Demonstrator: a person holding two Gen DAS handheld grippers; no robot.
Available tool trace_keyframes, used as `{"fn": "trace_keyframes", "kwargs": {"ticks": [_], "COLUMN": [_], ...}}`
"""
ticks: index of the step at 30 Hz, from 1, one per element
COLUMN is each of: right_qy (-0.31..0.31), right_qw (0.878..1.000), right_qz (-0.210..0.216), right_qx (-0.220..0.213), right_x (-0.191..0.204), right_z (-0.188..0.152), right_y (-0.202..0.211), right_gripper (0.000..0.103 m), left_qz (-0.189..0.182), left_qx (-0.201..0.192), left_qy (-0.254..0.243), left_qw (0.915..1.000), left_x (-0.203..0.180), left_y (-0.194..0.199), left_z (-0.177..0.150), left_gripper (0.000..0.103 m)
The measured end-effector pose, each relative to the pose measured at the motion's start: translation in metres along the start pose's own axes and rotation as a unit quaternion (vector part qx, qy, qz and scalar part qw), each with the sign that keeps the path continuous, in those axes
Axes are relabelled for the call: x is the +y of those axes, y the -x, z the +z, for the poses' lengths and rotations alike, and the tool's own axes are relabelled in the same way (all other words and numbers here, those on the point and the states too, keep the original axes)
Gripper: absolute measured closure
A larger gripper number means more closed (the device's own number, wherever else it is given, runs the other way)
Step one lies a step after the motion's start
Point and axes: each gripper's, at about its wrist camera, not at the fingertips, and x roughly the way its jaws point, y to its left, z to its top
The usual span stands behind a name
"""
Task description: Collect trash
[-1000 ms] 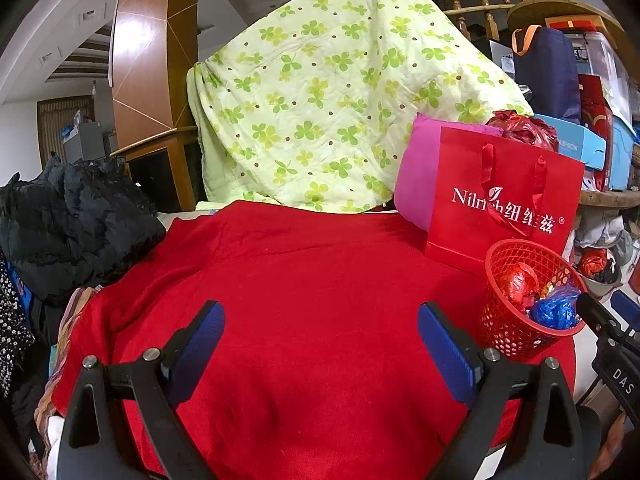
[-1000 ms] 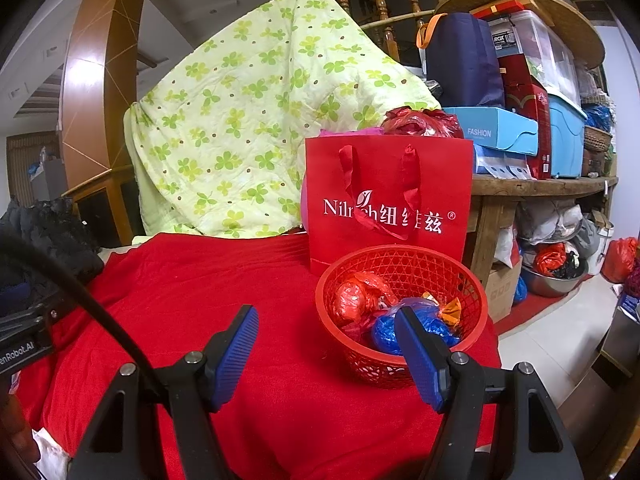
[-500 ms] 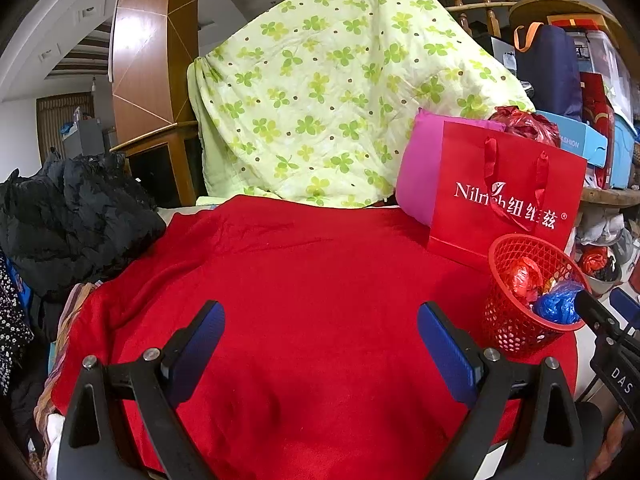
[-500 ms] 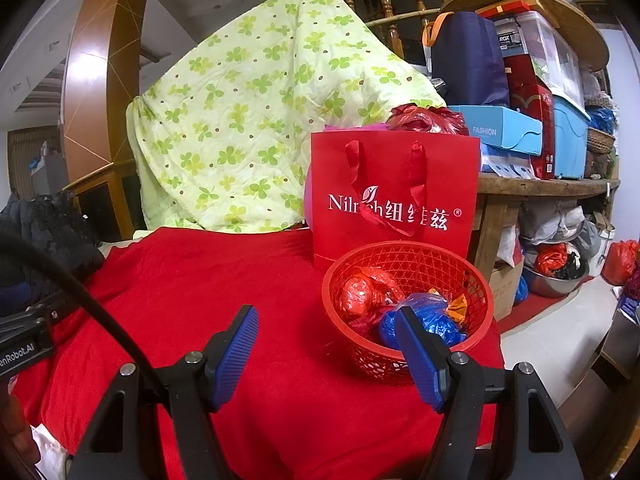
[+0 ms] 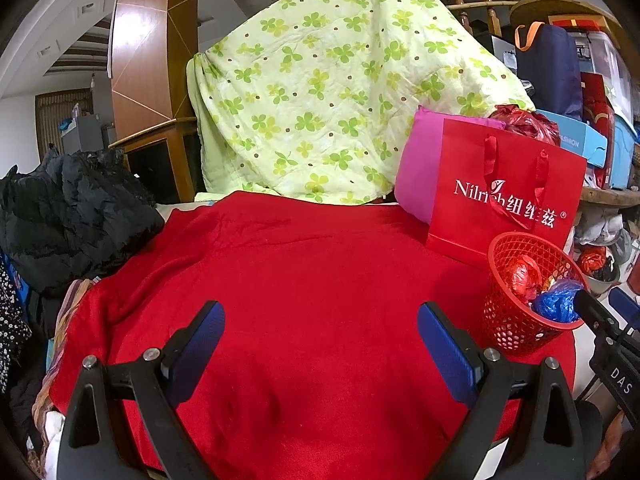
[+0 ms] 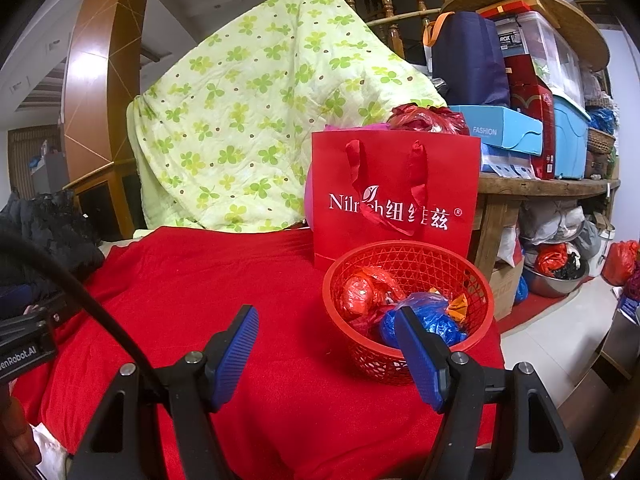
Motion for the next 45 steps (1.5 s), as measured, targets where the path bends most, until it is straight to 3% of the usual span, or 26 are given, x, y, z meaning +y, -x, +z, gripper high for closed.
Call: {"fn": "trace_keyframes", "kwargs": {"ticks": [45], "right_qy": [-0.006], "right_qw": [1.000], "right_qz": [-0.020], "right_qx": [0.001], "right_x": [-0.007], "right_z": [0.011], "right_y": [-0.013], "right_gripper": [0.029], "left_qz": [-0.016], "left_qx": [0.011], "left_qy": [-0.022], "left_qw": [0.9996], "left_x": [-0.007], "left_y": [-0.015], "left_z": [0.004], "left_gripper": [0.006]}}
